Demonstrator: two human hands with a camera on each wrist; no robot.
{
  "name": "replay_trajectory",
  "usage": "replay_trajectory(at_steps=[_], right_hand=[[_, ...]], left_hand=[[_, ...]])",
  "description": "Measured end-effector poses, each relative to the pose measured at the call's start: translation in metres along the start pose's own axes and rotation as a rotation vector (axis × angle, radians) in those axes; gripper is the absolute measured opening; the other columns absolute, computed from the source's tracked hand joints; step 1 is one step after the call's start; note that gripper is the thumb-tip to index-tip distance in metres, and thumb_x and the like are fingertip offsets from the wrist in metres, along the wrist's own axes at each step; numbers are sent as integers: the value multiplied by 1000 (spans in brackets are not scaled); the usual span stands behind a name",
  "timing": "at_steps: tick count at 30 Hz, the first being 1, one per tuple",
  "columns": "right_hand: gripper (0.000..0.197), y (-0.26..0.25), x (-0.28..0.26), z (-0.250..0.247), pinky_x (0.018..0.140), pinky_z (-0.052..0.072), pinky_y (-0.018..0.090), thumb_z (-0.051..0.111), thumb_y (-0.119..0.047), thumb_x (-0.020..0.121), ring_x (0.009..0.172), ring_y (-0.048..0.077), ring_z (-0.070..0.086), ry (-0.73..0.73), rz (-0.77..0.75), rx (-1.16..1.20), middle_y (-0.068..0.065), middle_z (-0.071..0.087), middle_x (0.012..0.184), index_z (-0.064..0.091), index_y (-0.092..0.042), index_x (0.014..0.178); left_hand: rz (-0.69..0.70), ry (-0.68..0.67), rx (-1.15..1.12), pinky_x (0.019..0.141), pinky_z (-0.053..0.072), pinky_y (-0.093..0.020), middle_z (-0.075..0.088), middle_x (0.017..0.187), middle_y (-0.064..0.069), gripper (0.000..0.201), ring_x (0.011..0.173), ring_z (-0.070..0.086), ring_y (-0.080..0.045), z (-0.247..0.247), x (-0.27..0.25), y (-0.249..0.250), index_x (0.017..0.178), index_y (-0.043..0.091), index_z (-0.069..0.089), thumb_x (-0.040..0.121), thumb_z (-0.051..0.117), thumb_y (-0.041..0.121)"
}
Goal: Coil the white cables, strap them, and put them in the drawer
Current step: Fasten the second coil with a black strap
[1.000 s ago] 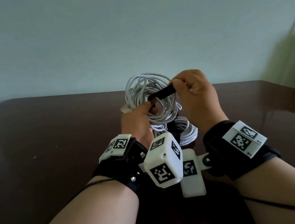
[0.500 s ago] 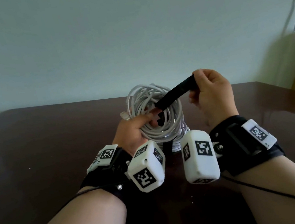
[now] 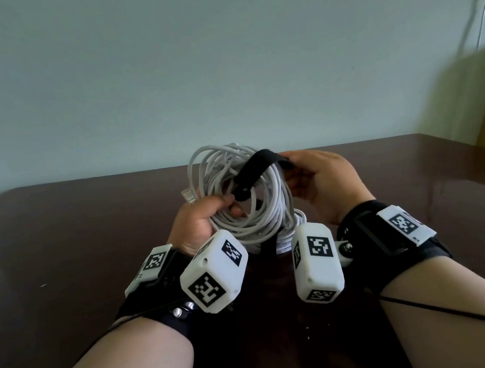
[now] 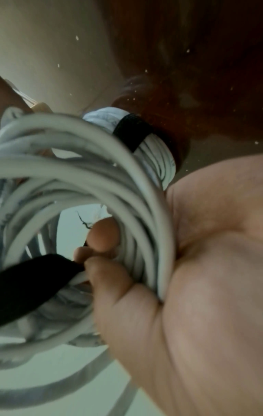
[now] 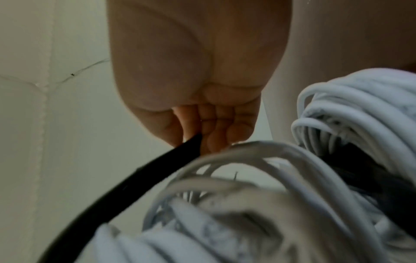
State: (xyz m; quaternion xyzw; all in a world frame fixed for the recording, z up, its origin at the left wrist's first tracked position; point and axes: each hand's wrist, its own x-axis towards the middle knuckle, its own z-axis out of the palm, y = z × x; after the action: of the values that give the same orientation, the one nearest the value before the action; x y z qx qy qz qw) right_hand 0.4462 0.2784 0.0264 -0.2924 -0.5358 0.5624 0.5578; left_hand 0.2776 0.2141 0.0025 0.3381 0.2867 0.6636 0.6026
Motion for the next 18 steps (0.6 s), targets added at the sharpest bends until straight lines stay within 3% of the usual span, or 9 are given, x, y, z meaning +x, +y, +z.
replay_trajectory(at_steps=[3, 5, 8, 11, 14, 16, 18], right_hand=[[32, 2, -1, -2, 72, 54, 33, 48, 9, 76, 70, 21, 61, -111, -27, -33, 14, 69, 84, 68, 2, 100], [20, 3, -1, -3, 76, 54, 33, 57, 3, 85, 73, 20, 59, -112, -68, -154, 8, 70, 82, 71, -7, 96], [18, 1, -3, -6, 62, 46, 26, 56, -16, 93, 62, 13, 51, -3, -76, -195, -2, 61, 66, 68, -13, 81], [25, -3, -2, -9, 59, 42, 26, 51, -25, 96, 66, 13, 51, 67, -42, -32, 1, 61, 75, 65, -13, 79], [27, -5, -5, -4, 72, 50, 33, 47, -25, 98, 80, 20, 61, 52, 14, 109, 7, 69, 90, 67, -9, 89], [34, -5, -6, 0, 79, 50, 38, 43, -26, 100, 80, 23, 65, 27, 22, 123, 10, 73, 88, 68, -9, 85], [40, -6, -8, 1, 70, 50, 36, 41, -29, 100, 70, 22, 65, 24, 22, 90, 9, 73, 79, 70, -14, 78]], left_hand=[[15, 47, -28, 50, 52, -23, 56, 51, -5, 30, 43, 57, -12, -2, 1, 1, 58, 6, 71, 79, 50, 0], [18, 70, -23, 50, 52, -23, 55, 51, -6, 37, 43, 57, -13, -2, 0, 1, 56, 6, 70, 85, 47, -1], [2, 46, 35, 53, 53, -23, 55, 49, -5, 26, 44, 58, -13, -1, -2, 3, 54, 8, 70, 74, 53, 3], [-10, 20, 72, 53, 53, -24, 56, 50, -5, 18, 45, 58, -13, -2, -3, 4, 54, 8, 70, 66, 56, 7], [-3, -10, 112, 50, 52, -24, 57, 51, -7, 15, 45, 59, -14, -1, -3, 3, 58, 6, 69, 66, 56, 5], [14, -21, 154, 50, 52, -24, 60, 53, -7, 13, 46, 59, -14, -1, -4, 3, 59, 6, 71, 64, 58, 4], [27, -29, 169, 52, 53, -24, 60, 53, -7, 11, 47, 60, -14, -1, -4, 2, 60, 6, 72, 62, 63, 1]])
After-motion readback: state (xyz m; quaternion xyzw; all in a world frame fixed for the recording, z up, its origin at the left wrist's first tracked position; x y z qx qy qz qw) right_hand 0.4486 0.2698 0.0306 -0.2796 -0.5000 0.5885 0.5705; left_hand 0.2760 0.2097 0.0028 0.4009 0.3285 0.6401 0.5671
